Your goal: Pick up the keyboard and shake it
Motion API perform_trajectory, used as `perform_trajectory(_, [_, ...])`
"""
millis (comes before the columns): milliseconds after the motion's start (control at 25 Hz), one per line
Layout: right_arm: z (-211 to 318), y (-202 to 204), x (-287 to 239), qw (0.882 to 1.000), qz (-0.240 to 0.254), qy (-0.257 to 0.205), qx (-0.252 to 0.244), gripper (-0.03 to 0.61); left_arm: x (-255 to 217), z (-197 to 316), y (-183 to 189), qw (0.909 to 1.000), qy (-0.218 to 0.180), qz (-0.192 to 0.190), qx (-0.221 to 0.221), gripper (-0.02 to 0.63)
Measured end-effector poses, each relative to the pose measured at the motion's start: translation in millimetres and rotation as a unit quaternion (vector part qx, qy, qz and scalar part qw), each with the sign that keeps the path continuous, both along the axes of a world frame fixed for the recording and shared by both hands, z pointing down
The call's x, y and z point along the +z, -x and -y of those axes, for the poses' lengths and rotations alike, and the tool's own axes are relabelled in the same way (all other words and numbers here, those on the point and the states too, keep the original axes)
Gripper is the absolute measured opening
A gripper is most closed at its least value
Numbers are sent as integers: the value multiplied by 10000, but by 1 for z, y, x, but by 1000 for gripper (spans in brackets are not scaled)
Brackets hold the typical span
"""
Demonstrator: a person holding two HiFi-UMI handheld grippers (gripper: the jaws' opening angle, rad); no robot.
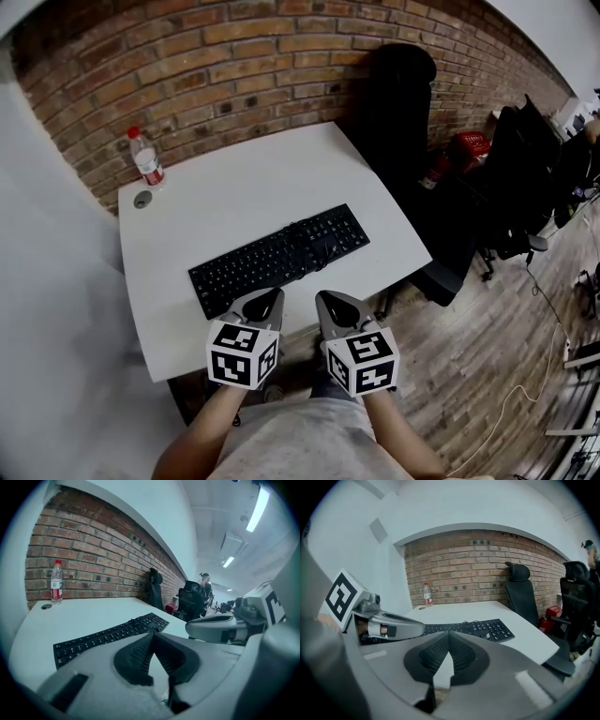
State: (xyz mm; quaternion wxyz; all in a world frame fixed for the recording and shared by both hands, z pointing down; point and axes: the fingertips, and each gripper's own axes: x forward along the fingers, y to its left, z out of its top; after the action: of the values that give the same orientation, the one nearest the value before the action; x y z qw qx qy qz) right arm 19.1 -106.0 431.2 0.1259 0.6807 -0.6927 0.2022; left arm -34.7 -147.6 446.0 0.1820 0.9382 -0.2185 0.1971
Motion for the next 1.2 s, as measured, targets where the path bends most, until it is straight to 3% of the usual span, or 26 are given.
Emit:
perform_trajectory(360, [40, -37, 9, 9973, 70, 49, -729, 12, 13, 34, -19, 9965, 74, 77, -825, -8])
perform_trajectory(800, [72, -77, 29, 9872, 173, 191, -1573, 12, 19, 59, -26, 9838, -76, -45, -1790, -2])
perform_trajectory(960, [84, -97, 40, 9844, 190, 252, -1734, 14, 29, 67, -17, 9785, -26, -31, -2061, 48])
perform_trajectory(1200, [103, -131, 55, 9808, 145, 409, -1902, 64, 41, 85, 11, 9685, 63, 62, -2488, 149])
